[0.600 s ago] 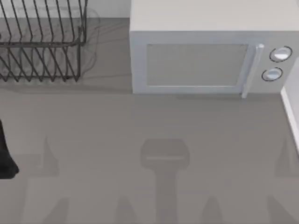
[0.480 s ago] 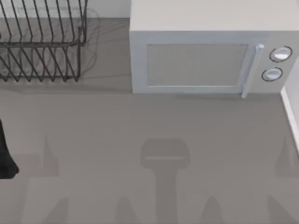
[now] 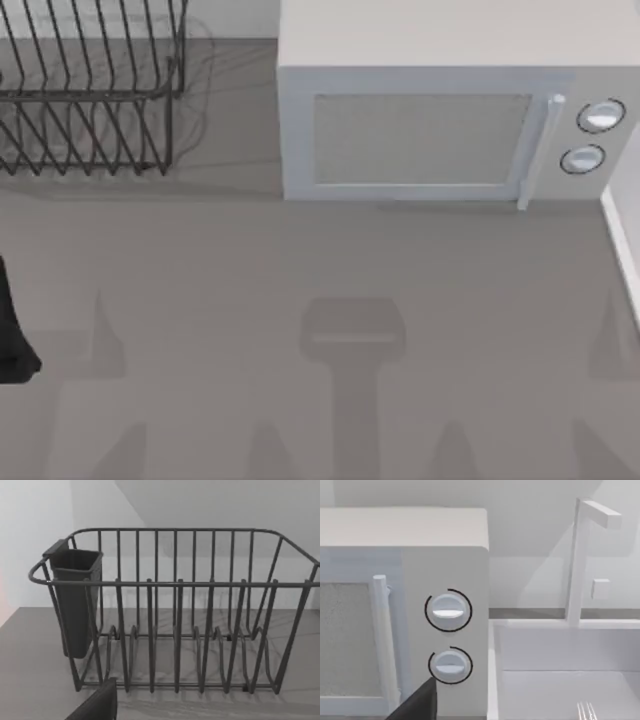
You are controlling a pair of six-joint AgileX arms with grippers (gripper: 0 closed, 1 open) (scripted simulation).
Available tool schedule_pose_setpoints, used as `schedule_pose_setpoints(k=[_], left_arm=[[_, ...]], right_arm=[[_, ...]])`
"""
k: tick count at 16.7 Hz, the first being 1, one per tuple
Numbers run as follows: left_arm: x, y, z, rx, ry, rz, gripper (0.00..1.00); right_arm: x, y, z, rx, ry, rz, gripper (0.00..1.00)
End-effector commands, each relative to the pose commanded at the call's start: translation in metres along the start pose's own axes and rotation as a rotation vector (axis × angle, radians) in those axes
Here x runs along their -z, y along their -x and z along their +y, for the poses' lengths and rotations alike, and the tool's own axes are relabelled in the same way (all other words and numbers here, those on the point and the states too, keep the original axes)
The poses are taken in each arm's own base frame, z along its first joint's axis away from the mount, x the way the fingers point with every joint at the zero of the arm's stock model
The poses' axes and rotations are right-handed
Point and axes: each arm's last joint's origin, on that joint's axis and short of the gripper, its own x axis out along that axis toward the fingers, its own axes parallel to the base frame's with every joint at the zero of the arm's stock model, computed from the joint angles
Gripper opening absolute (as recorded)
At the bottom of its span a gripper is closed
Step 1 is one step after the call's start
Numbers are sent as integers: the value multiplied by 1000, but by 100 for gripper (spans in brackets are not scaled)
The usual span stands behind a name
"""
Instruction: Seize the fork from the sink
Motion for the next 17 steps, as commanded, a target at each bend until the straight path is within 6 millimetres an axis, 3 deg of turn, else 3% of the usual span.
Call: schedule_pose_setpoints(k=[14,17], left_arm=[[0,0,0,0,0,0,100],[0,0,0,0,0,0,100]], right_arm=[[0,0,0,0,0,0,100],[-10,-1,-1,6,5,37,100]])
